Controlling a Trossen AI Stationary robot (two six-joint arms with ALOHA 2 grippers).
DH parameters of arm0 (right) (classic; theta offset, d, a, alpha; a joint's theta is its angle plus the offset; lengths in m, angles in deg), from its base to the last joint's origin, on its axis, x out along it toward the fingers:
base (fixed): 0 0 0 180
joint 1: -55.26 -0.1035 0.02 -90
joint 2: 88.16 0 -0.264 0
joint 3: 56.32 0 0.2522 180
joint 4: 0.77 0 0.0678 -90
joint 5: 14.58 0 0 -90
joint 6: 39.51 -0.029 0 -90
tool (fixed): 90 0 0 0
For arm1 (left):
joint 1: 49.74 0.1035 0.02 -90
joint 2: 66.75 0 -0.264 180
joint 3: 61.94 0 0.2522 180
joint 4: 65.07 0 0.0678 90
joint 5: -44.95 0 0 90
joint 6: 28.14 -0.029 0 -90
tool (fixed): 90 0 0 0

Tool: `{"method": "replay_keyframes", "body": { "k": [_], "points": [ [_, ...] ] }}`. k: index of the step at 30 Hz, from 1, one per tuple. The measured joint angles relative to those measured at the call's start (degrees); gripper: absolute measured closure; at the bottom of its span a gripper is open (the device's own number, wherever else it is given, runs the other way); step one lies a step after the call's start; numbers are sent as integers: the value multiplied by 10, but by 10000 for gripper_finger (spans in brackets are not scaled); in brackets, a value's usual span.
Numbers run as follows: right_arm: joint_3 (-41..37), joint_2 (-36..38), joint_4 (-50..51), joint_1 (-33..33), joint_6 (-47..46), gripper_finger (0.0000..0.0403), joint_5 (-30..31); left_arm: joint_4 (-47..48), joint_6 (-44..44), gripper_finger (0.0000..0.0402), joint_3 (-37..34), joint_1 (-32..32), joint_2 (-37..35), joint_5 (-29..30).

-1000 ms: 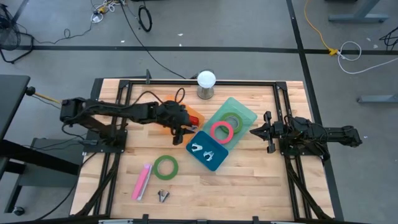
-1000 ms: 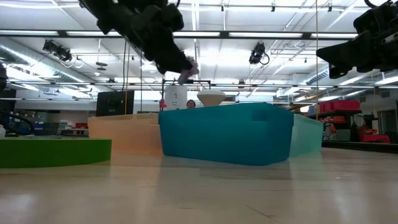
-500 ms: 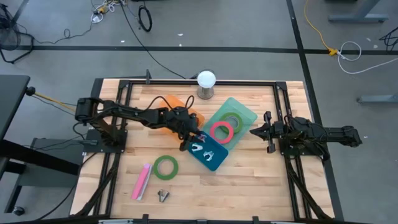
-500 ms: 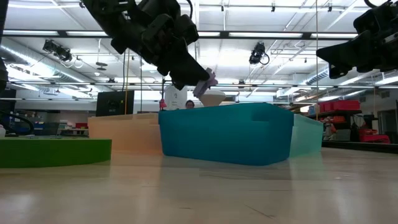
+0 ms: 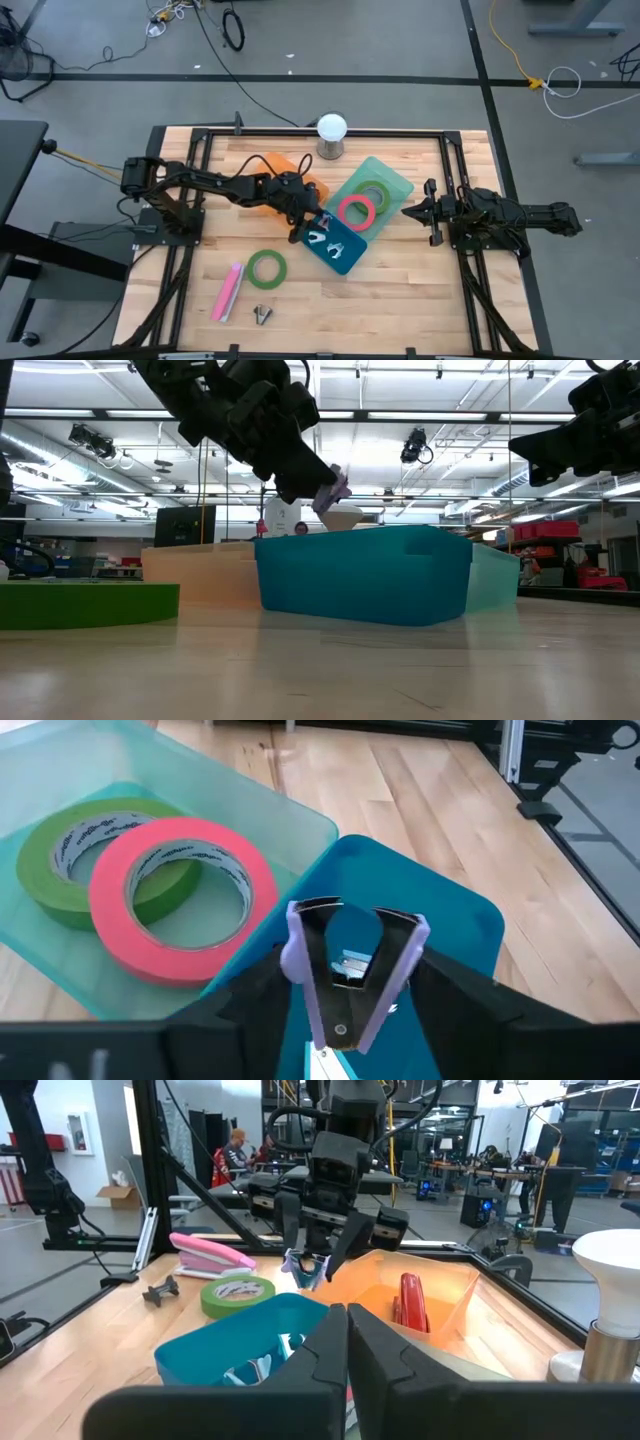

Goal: Pick and place Stapler, Stapler remover, tape
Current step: Put the purple staple remover into the blue bin, then put the green tape into the green bin

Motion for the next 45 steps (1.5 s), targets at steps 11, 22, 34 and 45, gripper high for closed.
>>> {"method": "replay_keyframes", "body": {
  "k": [11,22,34,45],
  "points": [
    [0,0,0,0,0,392,0,0,0,118,0,-1,0,0],
    [0,0,0,0,0,392,0,46,-2,115,0,-2,-49,-2],
    [0,0,0,0,0,392,0,302,26,116,1,-14,-145,6],
    [0,0,-1,0,0,392,-1,469,128,116,1,-78,-207,40]
  ]
}}
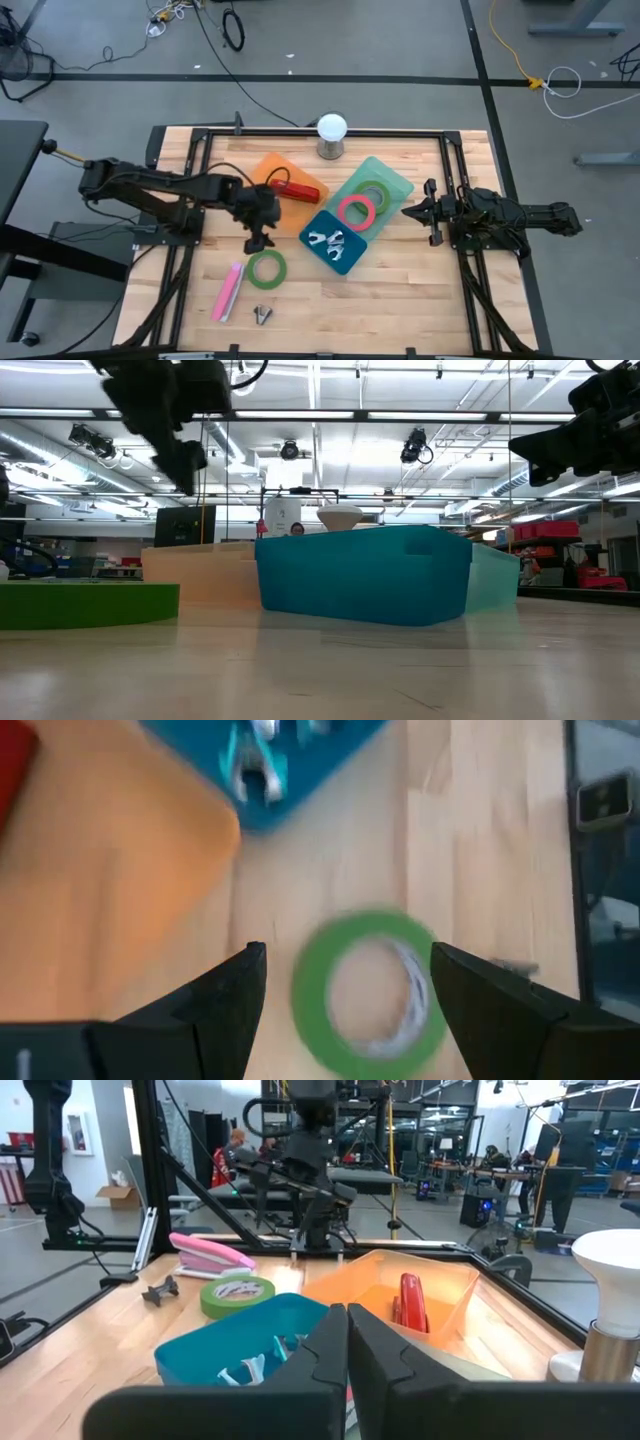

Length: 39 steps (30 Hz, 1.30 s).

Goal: Pick and place Stapler, Stapler remover, tape
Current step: Put the green tape into the green bin

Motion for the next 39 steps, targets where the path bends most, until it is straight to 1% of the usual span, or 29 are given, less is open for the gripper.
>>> {"method": "replay_keyframes", "body": {
  "k": [3,6,11,15,24,28,35,39],
  "points": [
    [0,0,0,0,0,392,0,19,30,116,0,-26,-1,6],
    [0,0,0,0,0,392,1,35,49,116,0,-49,0,25],
    [0,0,0,0,0,392,1,46,52,116,0,-77,0,65],
    [0,0,0,0,0,392,1,54,65,116,0,-95,10,83],
    [0,0,0,0,0,392,1,53,98,116,-1,-115,82,91],
    [0,0,0,0,0,392,1,52,130,116,-1,-117,117,100],
    [0,0,1,0,0,392,1,46,142,116,-1,-117,165,142],
    [0,0,1,0,0,392,1,46,142,116,-1,-117,183,149]
  ]
}}
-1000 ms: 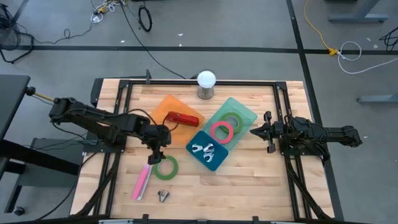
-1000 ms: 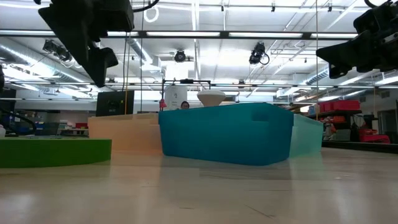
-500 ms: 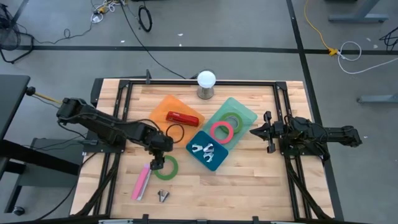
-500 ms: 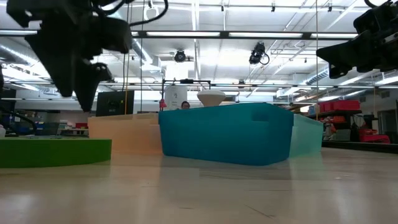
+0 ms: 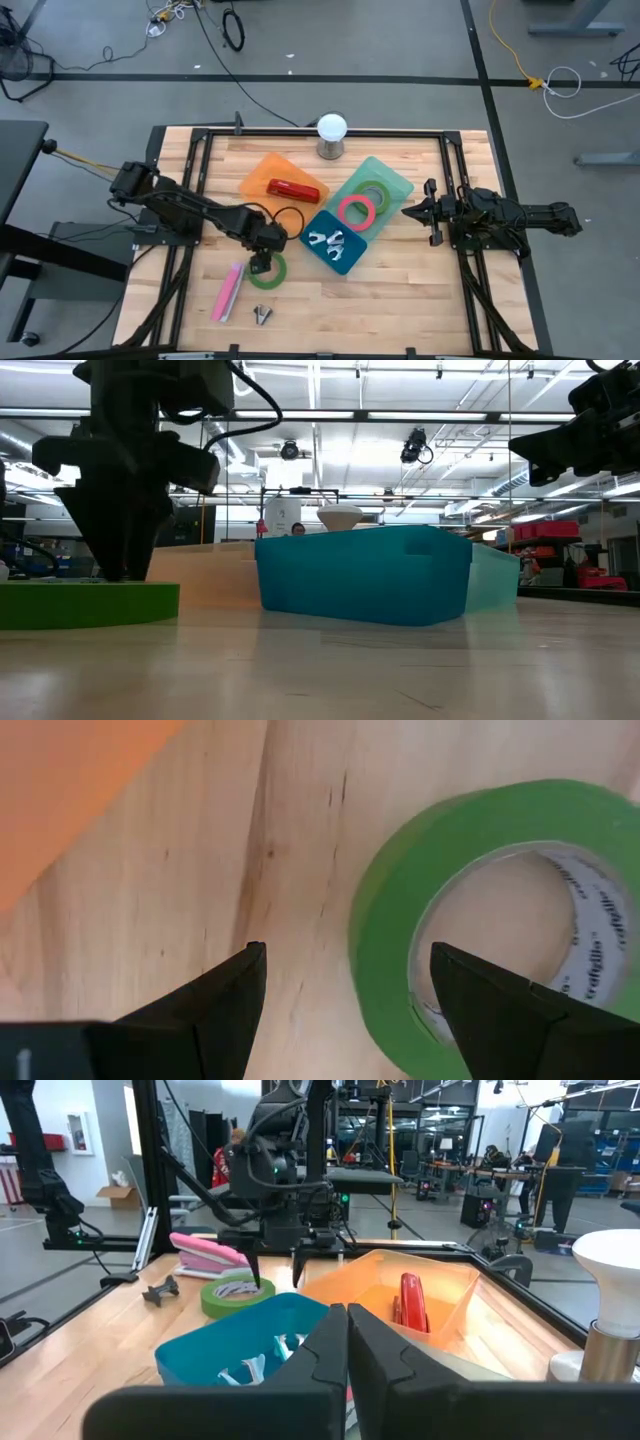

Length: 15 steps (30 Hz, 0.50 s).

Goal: Pick and place Stapler, Stapler remover, tape
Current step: Put the green tape into the green bin

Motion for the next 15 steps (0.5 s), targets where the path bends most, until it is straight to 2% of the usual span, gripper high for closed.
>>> {"method": "replay_keyframes", "body": {
  "k": [15],
  "points": [
    [0,0,-1,0,0,392,0,-15,-5,126,0,-9,38,5]
  ]
}}
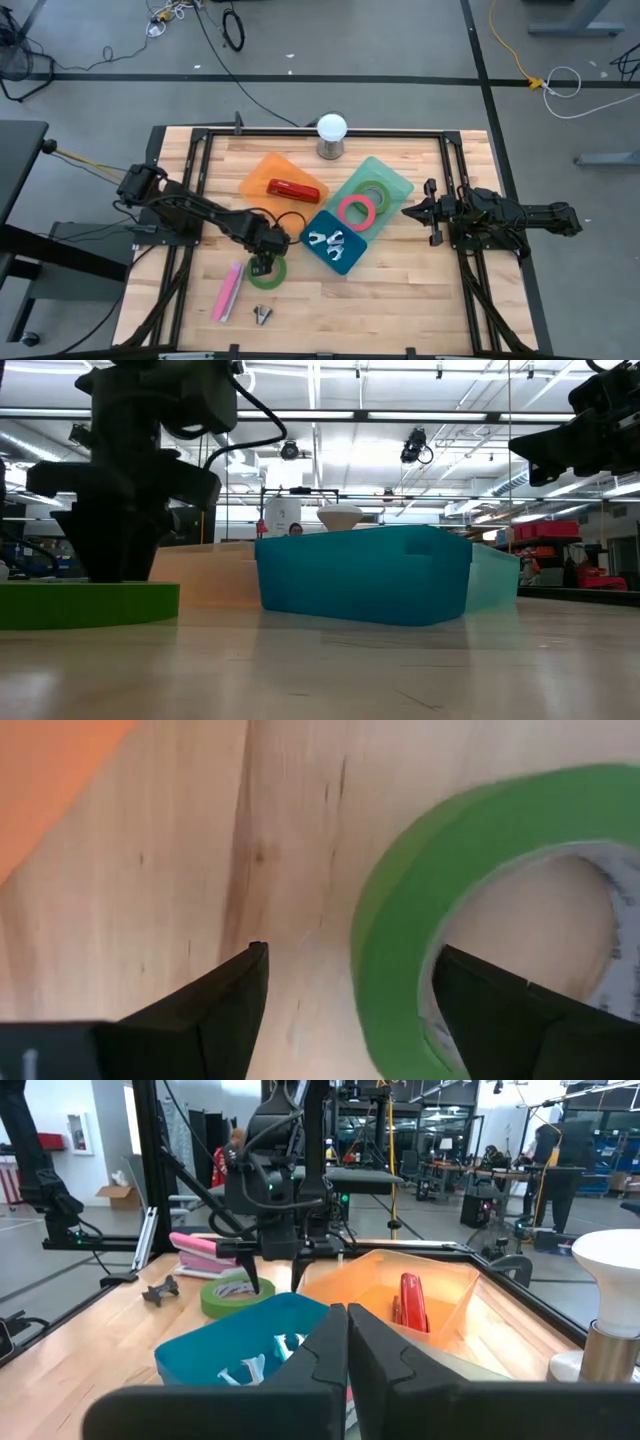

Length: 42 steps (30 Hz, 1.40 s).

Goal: Pick and place Stapler, Stapler remover, tape
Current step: Put the green tape into the green bin

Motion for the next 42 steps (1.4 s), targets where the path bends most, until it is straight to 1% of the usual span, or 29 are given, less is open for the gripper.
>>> {"method": "replay_keyframes", "body": {
  "k": [5,10,17,24,26,29,33,36,42],
  "points": [
    [0,0,0,0,0,392,0,-5,-10,152,0,0,9,-2],
    [0,0,0,0,0,392,0,-9,-34,192,0,0,9,-9],
    [0,0,0,0,0,392,0,-12,-35,248,0,0,7,-14],
    [0,0,0,0,0,392,0,-13,-36,288,0,11,-1,-64],
    [0,0,0,0,0,392,0,-14,-36,297,3,14,-8,-68],
    [0,0,0,0,0,392,0,-9,-36,306,14,20,-25,-70],
    [0,0,0,0,0,392,0,9,-43,304,35,33,-47,-70],
    [0,0,0,0,0,392,0,36,-74,301,58,44,-62,-68],
    [0,0,0,0,0,392,0,80,-156,306,110,77,-70,-36]
  ]
}}
